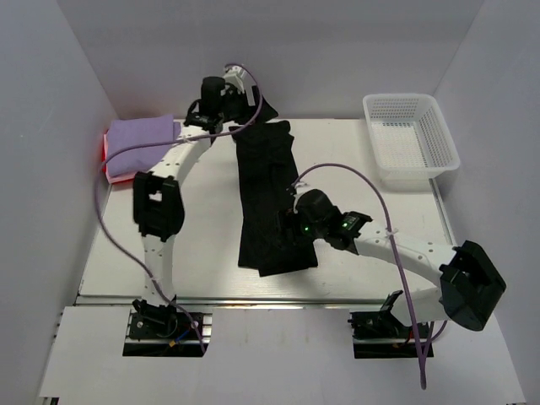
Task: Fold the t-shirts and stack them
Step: Rotate the tshirt 90 degrees, then grab the bottom of the folded rectangular tshirt with both arms
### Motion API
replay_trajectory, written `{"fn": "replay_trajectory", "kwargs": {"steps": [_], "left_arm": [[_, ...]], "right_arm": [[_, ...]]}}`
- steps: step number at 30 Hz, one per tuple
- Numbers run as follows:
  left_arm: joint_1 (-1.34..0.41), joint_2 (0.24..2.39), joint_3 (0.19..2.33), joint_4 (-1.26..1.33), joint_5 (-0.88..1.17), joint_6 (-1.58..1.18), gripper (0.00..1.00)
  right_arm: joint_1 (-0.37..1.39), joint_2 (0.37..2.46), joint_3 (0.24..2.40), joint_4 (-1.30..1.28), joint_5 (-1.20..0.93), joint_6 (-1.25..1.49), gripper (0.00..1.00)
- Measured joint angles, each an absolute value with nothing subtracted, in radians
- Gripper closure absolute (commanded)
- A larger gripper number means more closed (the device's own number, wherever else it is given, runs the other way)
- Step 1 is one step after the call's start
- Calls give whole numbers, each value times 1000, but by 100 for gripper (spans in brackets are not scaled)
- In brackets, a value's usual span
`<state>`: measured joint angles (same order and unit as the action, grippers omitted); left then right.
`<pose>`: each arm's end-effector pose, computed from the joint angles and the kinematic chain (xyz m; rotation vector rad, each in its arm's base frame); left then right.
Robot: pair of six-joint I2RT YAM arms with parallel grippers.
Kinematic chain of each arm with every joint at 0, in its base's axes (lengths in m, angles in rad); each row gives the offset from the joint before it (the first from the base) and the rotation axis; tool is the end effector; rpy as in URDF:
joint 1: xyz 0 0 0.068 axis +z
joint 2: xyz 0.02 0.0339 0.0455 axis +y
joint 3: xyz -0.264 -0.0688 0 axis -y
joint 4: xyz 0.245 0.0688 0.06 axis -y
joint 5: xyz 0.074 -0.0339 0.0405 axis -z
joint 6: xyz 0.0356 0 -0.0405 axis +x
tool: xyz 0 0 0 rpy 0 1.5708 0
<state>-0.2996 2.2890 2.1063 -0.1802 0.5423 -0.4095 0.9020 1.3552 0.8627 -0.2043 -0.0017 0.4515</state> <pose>0.5136 -0.1779 0.2897 0.2695 1.9905 -0.9868 0.1809 0.2290 0.2381 -0.5303 2.3102 0.6950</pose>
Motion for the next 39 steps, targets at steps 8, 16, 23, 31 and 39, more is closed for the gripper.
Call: {"fn": "replay_trajectory", "kwargs": {"steps": [8,16,23,31,39], "left_arm": [[-385,1571,1279,-220,337,-374,0],[-514,1341,664,-306,275,-488,9],[-631,1264,546,-270,254,-548,18],[-729,1428,612,-147,243,-569,36],[-787,1447,630,-151,220,-567,39]], "right_arm": [[767,1262,741,-290,126,524,10],[673,1240,657,-325,81,540,10],[654,1248,650,-331,-9,534,10],[641,1253,610,-311,-50,544,10],[635,1266,575,-278,-91,568,24]]}}
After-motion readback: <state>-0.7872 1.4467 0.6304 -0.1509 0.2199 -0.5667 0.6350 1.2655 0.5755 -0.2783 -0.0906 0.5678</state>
